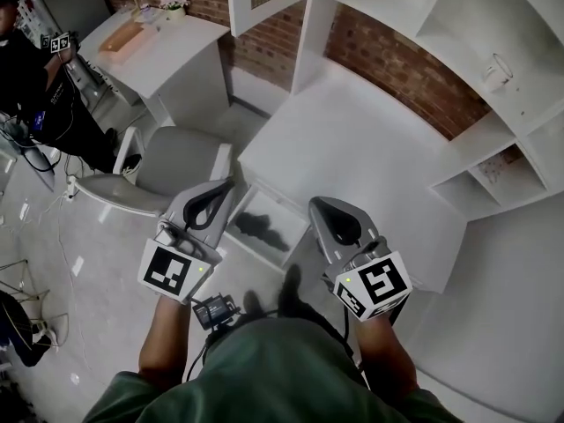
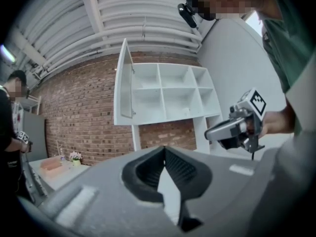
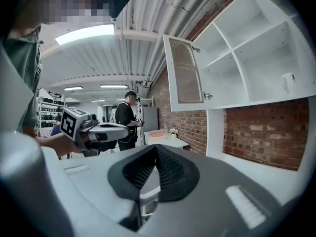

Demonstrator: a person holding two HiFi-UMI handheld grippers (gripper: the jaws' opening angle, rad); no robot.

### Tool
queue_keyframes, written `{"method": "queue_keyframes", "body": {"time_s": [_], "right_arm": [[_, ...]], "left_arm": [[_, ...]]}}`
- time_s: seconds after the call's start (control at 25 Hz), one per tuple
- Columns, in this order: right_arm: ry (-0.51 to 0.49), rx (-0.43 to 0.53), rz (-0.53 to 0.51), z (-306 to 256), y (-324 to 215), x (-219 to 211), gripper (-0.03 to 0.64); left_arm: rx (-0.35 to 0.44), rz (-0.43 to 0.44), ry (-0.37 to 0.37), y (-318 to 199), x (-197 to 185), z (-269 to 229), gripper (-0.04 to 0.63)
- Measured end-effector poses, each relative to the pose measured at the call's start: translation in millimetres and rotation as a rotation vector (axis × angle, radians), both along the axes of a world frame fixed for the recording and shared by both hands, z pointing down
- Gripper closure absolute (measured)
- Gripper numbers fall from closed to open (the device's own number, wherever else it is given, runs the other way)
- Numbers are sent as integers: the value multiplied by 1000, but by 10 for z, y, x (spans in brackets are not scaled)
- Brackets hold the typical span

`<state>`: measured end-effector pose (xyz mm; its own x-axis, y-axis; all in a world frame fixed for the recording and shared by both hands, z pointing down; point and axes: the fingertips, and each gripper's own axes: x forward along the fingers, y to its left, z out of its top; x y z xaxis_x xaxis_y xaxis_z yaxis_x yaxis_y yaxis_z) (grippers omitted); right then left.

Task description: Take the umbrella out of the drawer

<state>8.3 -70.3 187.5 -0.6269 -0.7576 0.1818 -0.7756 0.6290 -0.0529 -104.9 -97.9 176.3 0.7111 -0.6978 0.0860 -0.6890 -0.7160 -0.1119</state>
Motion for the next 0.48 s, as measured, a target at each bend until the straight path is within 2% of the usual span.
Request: {"method": "queue_keyframes", "body": {"time_s": [0.48], "right_arm": [[-29,-17,-189,271,-685,141,609]], "left_arm": [[-28,-159,-66,-505,192,277,592]]}}
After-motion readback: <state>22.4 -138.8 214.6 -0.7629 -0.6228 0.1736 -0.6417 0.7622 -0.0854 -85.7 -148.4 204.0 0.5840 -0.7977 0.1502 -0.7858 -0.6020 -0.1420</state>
